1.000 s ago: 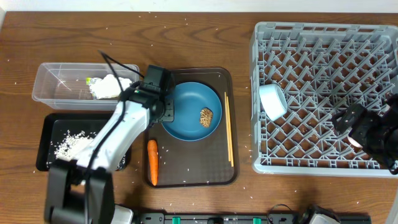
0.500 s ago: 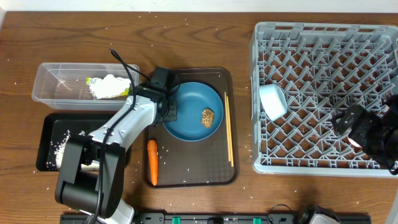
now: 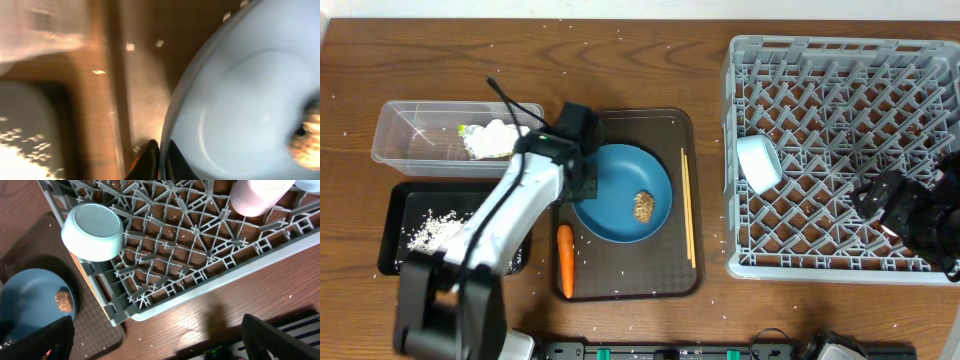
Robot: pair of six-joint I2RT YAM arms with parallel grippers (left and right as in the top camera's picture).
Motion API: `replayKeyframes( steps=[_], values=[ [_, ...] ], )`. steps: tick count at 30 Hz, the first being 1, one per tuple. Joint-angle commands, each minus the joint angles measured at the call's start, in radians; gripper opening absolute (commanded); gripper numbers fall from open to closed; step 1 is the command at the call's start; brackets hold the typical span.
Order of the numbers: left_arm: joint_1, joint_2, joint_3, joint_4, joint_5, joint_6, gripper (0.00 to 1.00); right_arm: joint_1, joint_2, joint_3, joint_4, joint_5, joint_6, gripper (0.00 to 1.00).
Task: Sort waste into correct bins and load items into the dishwasher rack
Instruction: 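Lift the blue plate with left gripper and tilt it toward the black tray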
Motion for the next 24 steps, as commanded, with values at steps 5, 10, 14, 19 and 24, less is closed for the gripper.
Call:
replayKeyframes(
  steps=[5, 10, 14, 19, 24],
  values=[
    [0.003, -0.185, 0.093, -0.1, -0.163, 0.014, 0.06, -0.013, -0.002, 0.01, -0.001, 0.006, -0.016, 0.99],
    [0.003, -0.212, 0.09, -0.106, -0.079, 0.014, 0.06, -0.013, -0.002, 0.01, -0.001, 0.006, -0.016, 0.99],
    [0.003, -0.169, 0.042, -0.046, -0.032, 0.014, 0.06, -0.013, -0.002, 0.01, -0.004, 0.006, -0.016, 0.99],
    [0.003, -0.068, -0.034, 0.058, 0.048, 0.014, 0.06, -0.013, -0.002, 0.01, -0.01, 0.006, -0.016, 0.99],
    [0.003, 0.029, -0.046, 0.122, 0.055, 0.014, 0.06, -0.013, -0.002, 0.01, -0.012, 0.006, -0.016, 0.99]
  ],
)
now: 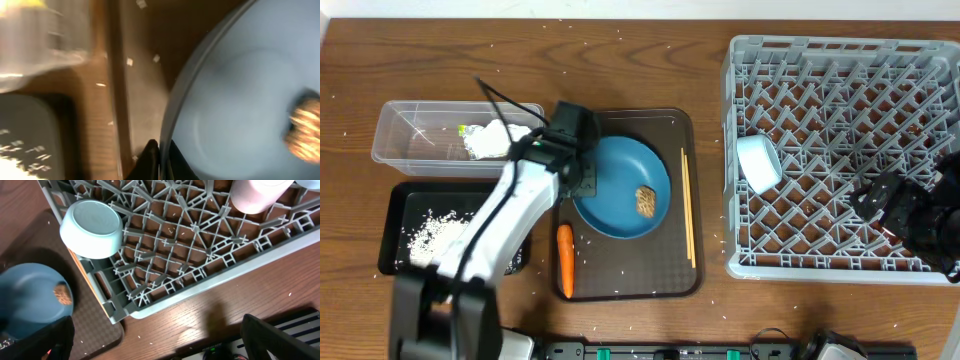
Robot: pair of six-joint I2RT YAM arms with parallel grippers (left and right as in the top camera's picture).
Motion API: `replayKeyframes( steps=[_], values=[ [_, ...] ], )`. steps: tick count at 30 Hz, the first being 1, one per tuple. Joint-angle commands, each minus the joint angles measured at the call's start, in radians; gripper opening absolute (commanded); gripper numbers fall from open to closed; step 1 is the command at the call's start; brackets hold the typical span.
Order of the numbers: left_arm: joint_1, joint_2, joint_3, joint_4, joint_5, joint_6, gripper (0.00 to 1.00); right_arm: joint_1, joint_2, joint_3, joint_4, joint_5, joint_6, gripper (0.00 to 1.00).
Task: Sort waste into correct bins and load items into the dishwasher rack
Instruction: 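Lift the blue plate with left gripper and tilt it toward the black tray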
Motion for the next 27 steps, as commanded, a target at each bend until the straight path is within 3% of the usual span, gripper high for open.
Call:
replayKeyframes(
  steps=[1, 8, 16, 19, 21, 22, 24, 27],
  values=[
    [0.003, 0.04, 0.003, 0.039, 0.034, 0.001, 0.06, -0.013, -0.002, 0.01, 0.0, 0.006, -0.011, 0.99],
    [0.004, 0.122, 0.003, 0.078, 0.048, 0.001, 0.08, -0.013, -0.002, 0.01, -0.004, 0.01, -0.011, 0.99],
    [0.003, 0.204, 0.003, 0.082, 0.047, 0.001, 0.17, -0.013, -0.002, 0.01, -0.004, 0.013, -0.011, 0.99],
    [0.003, 0.215, 0.003, 0.084, 0.047, 0.002, 0.27, -0.013, -0.002, 0.01, -0.005, 0.013, -0.011, 0.99],
    [0.003, 0.216, 0.003, 0.092, 0.047, 0.001, 0.28, -0.013, -0.002, 0.01, -0.007, 0.013, -0.011, 0.99],
    [0.003, 0.216, 0.003, 0.097, 0.047, 0.002, 0.28, -0.013, -0.002, 0.01, -0.007, 0.013, -0.011, 0.99],
    [0.003, 0.216, 0.003, 0.098, 0.047, 0.002, 0.1, -0.013, -0.002, 0.01, -0.008, 0.013, -0.011, 0.99],
    [0.004, 0.213, 0.004, 0.087, 0.047, 0.013, 0.06, -0.013, -0.002, 0.01, -0.01, 0.013, -0.011, 0.99]
  ],
)
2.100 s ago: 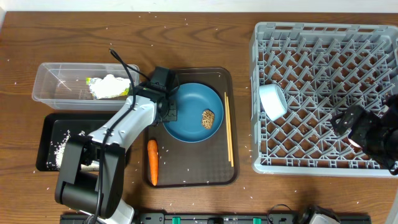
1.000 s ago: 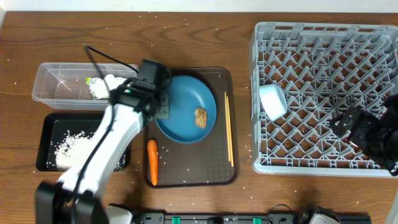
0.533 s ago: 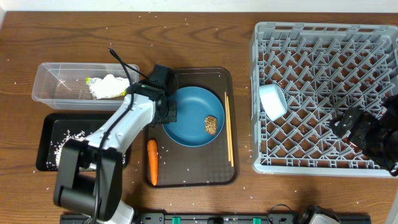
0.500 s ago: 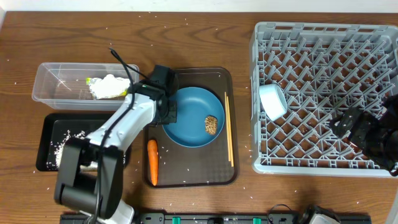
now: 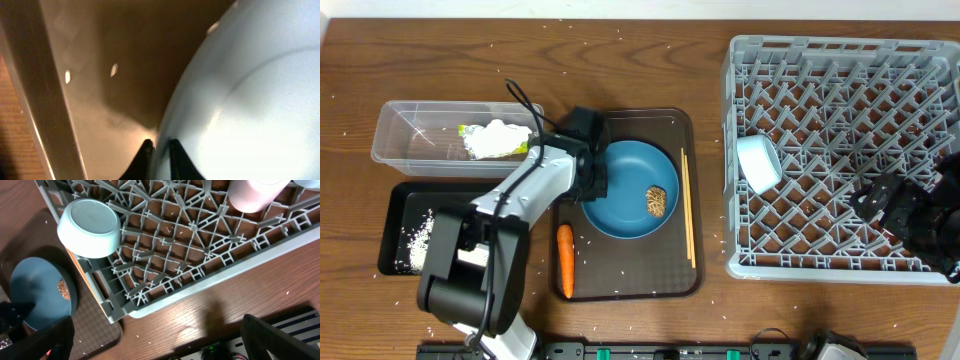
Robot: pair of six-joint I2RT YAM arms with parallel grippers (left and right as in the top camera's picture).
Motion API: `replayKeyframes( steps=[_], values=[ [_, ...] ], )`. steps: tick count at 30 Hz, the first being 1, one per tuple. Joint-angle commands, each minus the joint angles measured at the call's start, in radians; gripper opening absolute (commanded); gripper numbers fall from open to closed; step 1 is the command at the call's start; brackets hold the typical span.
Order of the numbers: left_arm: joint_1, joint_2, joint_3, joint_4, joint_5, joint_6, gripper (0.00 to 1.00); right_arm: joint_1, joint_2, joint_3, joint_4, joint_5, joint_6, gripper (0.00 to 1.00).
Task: Sort waste into correct bins and load items into the dishwasher rack
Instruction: 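Lift the blue plate with left gripper and tilt it toward the black tray, then tip the blue plate over the black tray to dump the food scrap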
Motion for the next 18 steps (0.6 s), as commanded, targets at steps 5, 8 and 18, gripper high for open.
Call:
replayKeyframes(
  steps=[5, 8, 18],
  values=[
    [0.0, -0.026, 0.045, -0.119, -0.058, 0.018, 0.06, -0.012, -0.002, 0.01, -0.006, 0.005, -0.011, 0.99],
    [0.0, -0.094, 0.109, -0.222, -0.125, 0.019, 0.06, -0.012, -0.002, 0.01, -0.006, 0.005, -0.01, 0.99],
    [0.0, -0.371, 0.269, -0.531, -0.421, 0.019, 0.06, -0.012, -0.002, 0.01, -0.007, 0.005, -0.011, 0.99]
  ],
)
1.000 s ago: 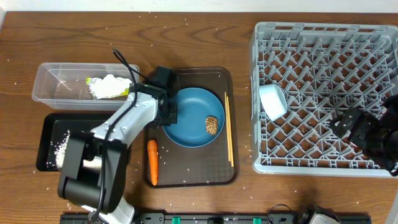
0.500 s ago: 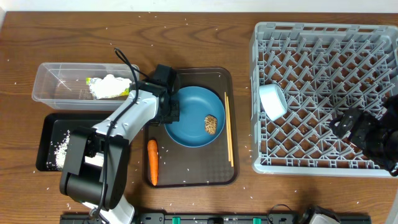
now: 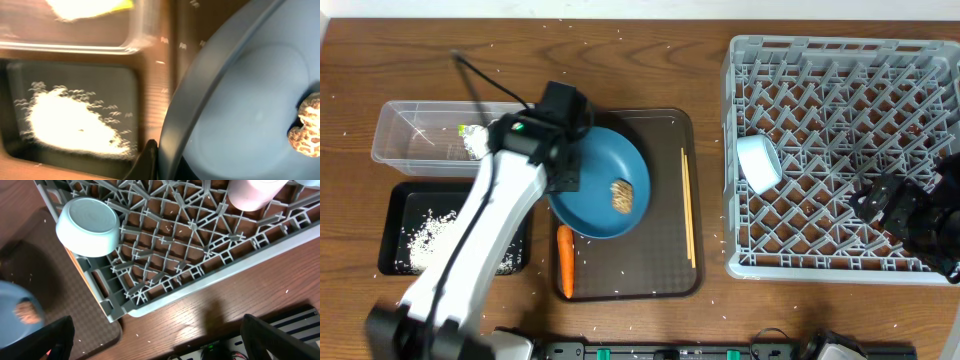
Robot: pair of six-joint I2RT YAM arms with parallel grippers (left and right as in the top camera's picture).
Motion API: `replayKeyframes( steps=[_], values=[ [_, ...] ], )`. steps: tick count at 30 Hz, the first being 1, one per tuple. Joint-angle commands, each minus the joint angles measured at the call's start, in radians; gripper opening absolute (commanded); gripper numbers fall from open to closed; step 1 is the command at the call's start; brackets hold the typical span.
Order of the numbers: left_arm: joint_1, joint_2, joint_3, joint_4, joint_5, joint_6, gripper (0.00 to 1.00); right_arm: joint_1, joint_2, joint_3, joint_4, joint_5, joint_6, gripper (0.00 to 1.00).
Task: Sort waste into correct bins and load items into the dishwasher rack
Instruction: 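Tip the blue plate over the black tray to dump the food scrap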
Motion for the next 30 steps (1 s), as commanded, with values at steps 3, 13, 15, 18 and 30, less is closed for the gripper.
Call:
replayKeyframes(
  steps=[3, 13, 15, 18, 30],
  values=[
    [0.002, -0.148, 0.033, -0.102, -0.241, 0.007, 0.06, -0.013, -0.002, 0.01, -0.002, 0.002, -0.011, 0.99],
    [0.002, -0.248, 0.033, -0.361, -0.677, -0.218, 0.07, -0.013, -0.002, 0.01, 0.001, 0.002, -0.011, 0.99],
    [0.002, -0.238, 0.033, -0.405, -0.721, -0.262, 0.06, -0.013, -0.002, 0.01, 0.0, 0.002, -0.011, 0.99],
    [0.011, -0.215, 0.028, -0.471, -0.85, -0.348, 0.06, -0.013, -0.002, 0.01, 0.0, 0.002, -0.011, 0.99],
    [0.146, -0.02, 0.015, -0.49, -0.975, -0.467, 0.06, -0.013, -0.002, 0.01, 0.002, 0.002, -0.011, 0.99]
  ],
)
